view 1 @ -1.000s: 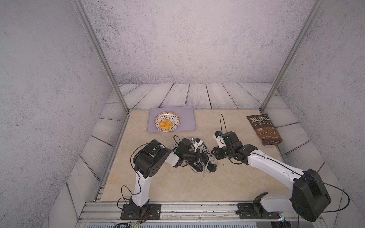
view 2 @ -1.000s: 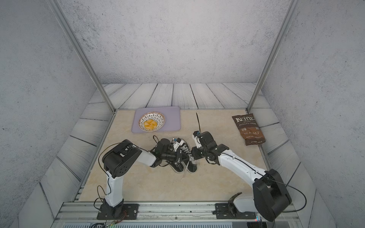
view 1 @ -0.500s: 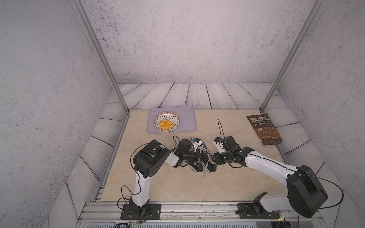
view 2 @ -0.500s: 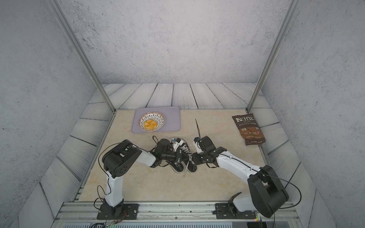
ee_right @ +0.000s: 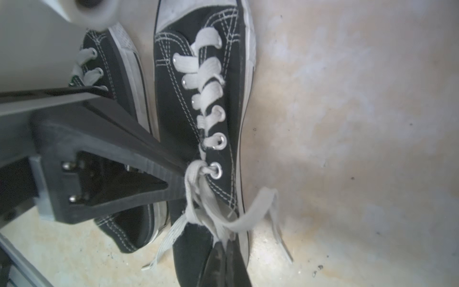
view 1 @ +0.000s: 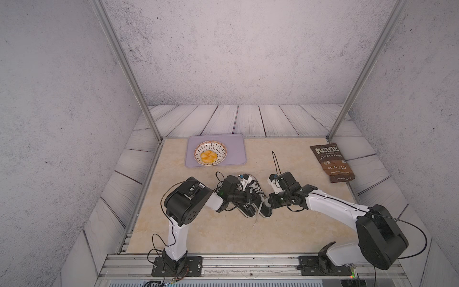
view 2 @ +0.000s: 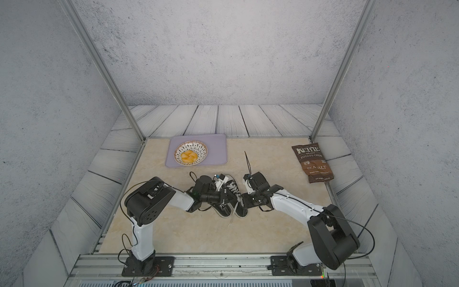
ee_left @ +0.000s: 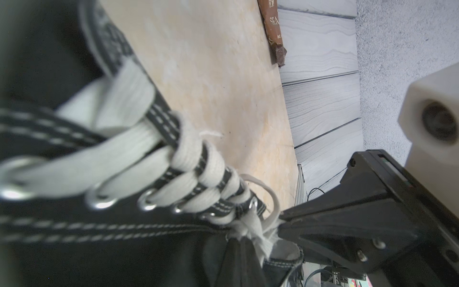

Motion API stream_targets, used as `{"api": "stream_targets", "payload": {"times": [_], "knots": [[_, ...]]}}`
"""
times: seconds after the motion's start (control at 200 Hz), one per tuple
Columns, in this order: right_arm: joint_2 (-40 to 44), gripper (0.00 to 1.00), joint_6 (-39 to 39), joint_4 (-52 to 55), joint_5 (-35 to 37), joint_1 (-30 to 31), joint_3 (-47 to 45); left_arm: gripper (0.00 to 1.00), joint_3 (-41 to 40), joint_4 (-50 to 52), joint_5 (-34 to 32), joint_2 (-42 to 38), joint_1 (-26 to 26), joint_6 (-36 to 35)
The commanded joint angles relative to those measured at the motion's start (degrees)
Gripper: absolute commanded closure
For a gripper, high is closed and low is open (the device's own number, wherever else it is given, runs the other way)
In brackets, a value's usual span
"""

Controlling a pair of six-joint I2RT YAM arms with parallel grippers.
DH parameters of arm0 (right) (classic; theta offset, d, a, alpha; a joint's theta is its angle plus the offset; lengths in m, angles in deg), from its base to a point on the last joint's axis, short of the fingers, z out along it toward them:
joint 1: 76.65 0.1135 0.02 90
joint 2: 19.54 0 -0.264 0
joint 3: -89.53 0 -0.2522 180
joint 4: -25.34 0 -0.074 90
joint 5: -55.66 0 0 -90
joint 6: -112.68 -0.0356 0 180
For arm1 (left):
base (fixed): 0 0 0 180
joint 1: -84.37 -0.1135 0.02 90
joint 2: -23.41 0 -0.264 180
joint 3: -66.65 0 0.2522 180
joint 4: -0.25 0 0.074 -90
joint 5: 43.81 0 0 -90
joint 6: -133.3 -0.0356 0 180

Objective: Tie the shoes
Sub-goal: Tie the shoelace on the shoe.

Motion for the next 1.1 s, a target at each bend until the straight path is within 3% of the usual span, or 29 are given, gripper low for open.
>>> {"api": "stream_targets", "payload": {"times": [0.0, 1.096], "knots": [[2.90, 0.95, 0.96, 2.44, 3.61, -0.41, 1.27, 1.00, -2.34, 1.81, -3.52, -1.25, -1.65, 0.76], [1.81, 1.00, -1.39, -0.79, 8.10, -4.05, 2.95, 1.00, -9.88, -1.87, -16.07, -6.67, -5.15, 1.26]]}}
